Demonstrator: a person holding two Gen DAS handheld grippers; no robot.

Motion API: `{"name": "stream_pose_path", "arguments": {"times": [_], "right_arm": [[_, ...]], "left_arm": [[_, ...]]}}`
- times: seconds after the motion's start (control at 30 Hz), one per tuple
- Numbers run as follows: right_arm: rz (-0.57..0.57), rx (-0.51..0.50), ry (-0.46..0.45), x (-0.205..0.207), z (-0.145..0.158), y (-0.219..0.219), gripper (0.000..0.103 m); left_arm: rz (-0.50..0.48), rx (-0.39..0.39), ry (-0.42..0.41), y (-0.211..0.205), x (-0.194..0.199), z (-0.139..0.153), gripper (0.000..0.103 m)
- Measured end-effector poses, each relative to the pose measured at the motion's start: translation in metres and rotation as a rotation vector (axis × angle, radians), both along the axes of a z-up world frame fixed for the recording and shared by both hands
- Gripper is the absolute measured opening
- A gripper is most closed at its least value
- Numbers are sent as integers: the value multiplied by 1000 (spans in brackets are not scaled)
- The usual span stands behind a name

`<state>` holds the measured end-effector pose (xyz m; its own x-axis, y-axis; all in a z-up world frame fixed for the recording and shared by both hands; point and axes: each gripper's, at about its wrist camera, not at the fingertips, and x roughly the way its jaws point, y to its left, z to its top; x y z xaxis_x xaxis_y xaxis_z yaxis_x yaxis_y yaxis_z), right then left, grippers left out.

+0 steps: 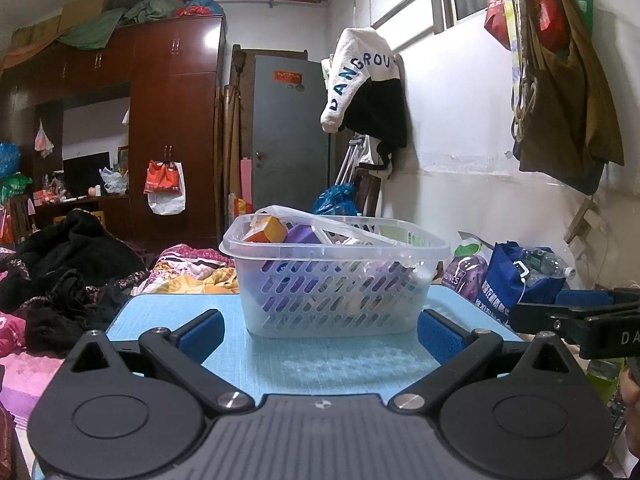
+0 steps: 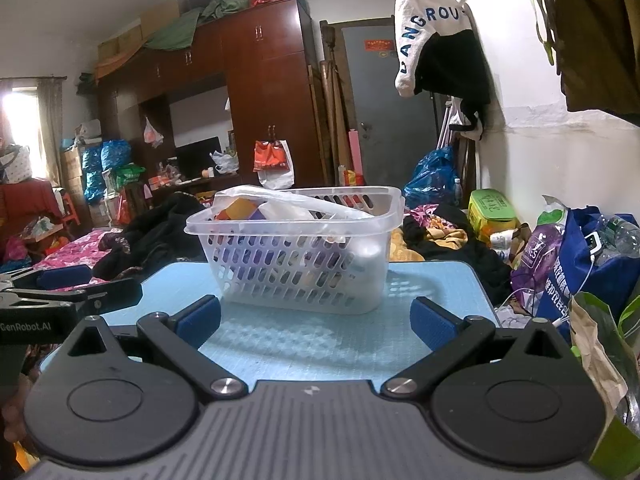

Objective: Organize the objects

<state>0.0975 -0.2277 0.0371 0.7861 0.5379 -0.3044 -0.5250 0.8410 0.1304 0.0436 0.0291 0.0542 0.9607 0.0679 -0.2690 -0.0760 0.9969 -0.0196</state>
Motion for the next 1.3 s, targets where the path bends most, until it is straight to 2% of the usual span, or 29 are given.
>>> {"name": "stream_pose_path", "arguments": {"times": [1.3], "right_arm": [[4, -6, 7, 0, -6, 1, 103]], "left_arm": [[-15, 0, 5, -3, 0, -2, 103]]}}
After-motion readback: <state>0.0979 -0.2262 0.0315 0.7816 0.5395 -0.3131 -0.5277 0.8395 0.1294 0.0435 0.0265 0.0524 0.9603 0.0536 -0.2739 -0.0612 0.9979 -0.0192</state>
